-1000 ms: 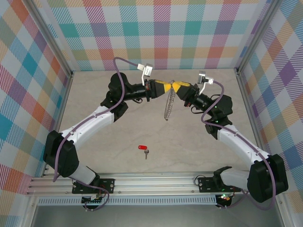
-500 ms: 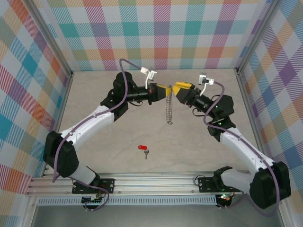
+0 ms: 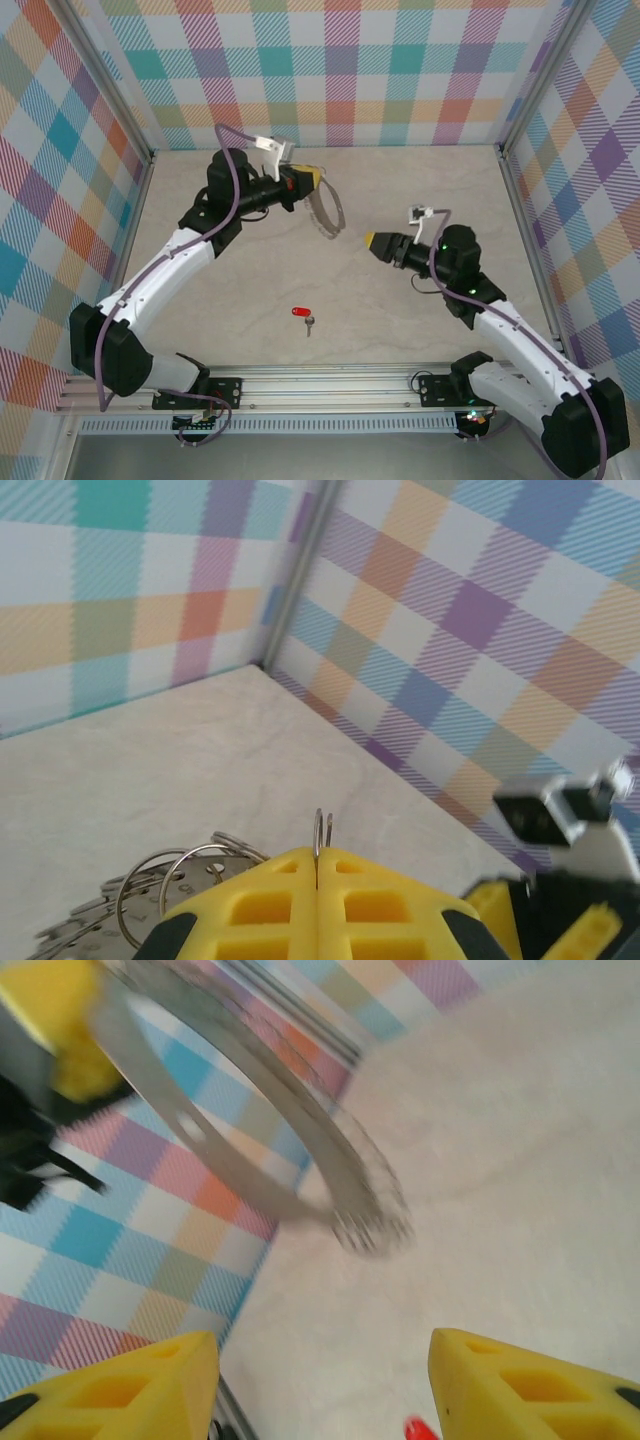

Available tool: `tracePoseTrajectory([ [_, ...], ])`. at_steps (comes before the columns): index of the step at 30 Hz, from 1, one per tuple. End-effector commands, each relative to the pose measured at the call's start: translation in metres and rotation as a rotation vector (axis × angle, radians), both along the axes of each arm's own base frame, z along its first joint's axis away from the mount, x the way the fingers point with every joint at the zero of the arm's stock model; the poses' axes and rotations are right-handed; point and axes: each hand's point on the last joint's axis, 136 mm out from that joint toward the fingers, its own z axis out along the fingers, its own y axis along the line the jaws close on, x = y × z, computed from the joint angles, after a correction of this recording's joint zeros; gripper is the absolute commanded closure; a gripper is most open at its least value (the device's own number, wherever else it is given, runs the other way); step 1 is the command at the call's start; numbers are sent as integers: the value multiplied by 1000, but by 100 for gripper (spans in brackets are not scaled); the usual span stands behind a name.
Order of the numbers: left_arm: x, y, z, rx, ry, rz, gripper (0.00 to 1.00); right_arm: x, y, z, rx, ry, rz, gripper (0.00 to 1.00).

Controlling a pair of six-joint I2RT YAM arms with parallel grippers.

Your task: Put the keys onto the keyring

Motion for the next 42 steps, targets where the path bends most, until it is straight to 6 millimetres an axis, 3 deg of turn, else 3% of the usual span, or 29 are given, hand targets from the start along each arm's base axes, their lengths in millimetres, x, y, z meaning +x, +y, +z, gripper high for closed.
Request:
tracePoseTrajectory([
  [1,5,22,3,10,-31,85,100,-8,9,-43,-88,132,-1,43],
  [7,7,47,2,-5,-20,141,100,-26,40,-97,-277,268,30,43],
  [16,6,74,2,-8,-18,212,100,-59,84,-142,-573,330,68,47],
  [20,8,86,0,-4,-18,241,100,-68,106,-154,-691,312,99,52],
  [27,11,108,-2,-17,-15,296,100,-76,129,-174,-880,299,121,52],
  [33,13,118,-3,-23,-10,312,100,-76,133,-186,-996,290,95,52],
  [42,16,123,-5,-30,-6,318,100,-73,142,-198,-1028,290,107,60],
])
